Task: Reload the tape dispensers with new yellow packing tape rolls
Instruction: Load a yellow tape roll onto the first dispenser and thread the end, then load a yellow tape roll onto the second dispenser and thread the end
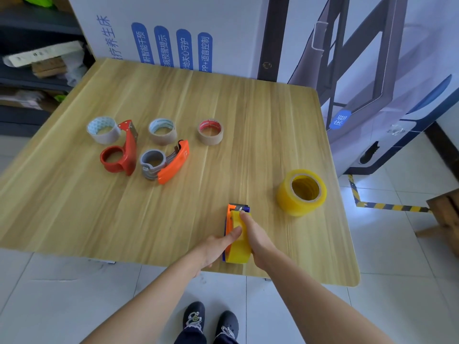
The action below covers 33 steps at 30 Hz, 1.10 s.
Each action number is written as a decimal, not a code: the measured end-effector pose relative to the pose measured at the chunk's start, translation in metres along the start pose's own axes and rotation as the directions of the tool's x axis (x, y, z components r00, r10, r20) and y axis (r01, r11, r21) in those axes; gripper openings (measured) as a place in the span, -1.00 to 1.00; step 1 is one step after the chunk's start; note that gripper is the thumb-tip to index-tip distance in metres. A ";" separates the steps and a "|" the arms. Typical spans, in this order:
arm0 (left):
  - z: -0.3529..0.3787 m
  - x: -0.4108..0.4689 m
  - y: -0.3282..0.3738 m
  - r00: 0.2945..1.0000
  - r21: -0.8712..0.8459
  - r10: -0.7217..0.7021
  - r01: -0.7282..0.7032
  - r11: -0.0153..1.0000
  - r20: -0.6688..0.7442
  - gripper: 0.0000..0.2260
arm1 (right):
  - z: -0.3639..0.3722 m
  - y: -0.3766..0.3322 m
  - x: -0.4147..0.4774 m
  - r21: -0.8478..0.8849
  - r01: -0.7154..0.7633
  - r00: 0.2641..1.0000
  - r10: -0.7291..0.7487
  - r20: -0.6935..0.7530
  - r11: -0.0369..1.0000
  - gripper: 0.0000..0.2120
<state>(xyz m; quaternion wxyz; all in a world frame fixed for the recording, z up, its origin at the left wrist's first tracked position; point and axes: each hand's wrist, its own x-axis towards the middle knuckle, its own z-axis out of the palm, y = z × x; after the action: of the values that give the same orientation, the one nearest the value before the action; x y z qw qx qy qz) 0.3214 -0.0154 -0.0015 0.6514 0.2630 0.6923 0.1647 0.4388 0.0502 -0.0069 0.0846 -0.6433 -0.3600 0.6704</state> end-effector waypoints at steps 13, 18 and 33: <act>0.002 -0.010 0.001 0.995 0.098 0.003 0.007 0.995 -0.102 -0.27 | -0.002 -0.006 -0.010 -0.248 0.108 0.983 -0.140 -0.116 0.963 -0.62; -0.012 -0.015 0.011 0.977 0.252 0.089 -0.038 0.967 -0.195 -0.35 | -0.006 -0.022 -0.016 -0.579 0.189 0.932 -0.330 -0.147 0.793 -0.50; -0.115 -0.058 0.042 0.699 0.777 0.462 0.216 0.591 -0.545 -0.76 | 0.033 -0.115 -0.036 -0.948 0.315 0.726 -0.632 0.271 -0.045 -0.61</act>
<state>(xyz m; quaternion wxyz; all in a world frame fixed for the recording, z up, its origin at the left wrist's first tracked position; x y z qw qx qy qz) 0.2148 -0.0024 0.0810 0.1326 0.4929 0.8595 -0.0261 0.3733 0.1008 0.0870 -0.0711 -0.4493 -0.8827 0.1177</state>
